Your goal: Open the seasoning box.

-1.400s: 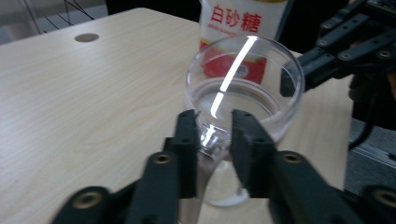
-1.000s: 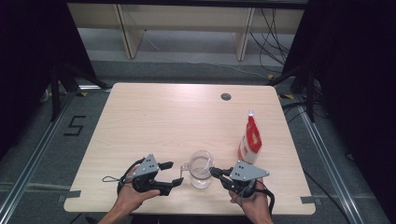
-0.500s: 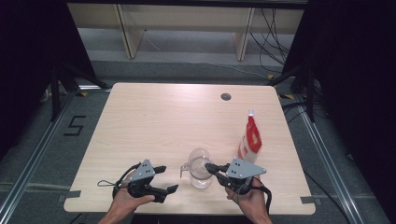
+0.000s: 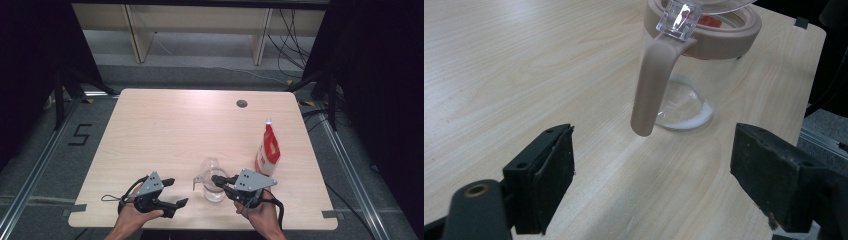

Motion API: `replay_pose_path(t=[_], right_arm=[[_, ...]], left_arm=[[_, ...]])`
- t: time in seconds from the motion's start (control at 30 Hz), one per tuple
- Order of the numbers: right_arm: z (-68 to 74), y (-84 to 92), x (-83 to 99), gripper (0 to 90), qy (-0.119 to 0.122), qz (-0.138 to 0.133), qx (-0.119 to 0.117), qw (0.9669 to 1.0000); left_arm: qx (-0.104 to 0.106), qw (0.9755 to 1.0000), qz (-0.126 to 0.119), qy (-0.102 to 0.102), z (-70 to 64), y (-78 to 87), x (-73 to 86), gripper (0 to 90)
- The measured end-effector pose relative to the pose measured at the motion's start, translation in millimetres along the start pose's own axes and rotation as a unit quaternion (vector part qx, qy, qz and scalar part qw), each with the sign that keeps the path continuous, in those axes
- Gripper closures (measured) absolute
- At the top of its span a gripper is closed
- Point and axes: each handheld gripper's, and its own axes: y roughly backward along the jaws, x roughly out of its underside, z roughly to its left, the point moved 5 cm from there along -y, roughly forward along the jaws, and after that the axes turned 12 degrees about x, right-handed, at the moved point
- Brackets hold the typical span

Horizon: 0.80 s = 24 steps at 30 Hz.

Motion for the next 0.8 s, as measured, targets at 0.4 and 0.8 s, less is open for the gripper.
replay_pose_path(t=[0.4,0.8], right_arm=[[10.6,-7.9,-4.7,87.9,0.008,-0.005,-0.009,0.9999],[19.4,-12.7,-5.5,85.9,0.007,-0.002,-0.024,0.9997]], left_arm=[[0.001,1.0000,0.007,-0.006,-0.6,-1.4,0.3,17.4],[0.000,1.0000,0.005,-0.008,-1.1,-0.5,-0.7,17.4]])
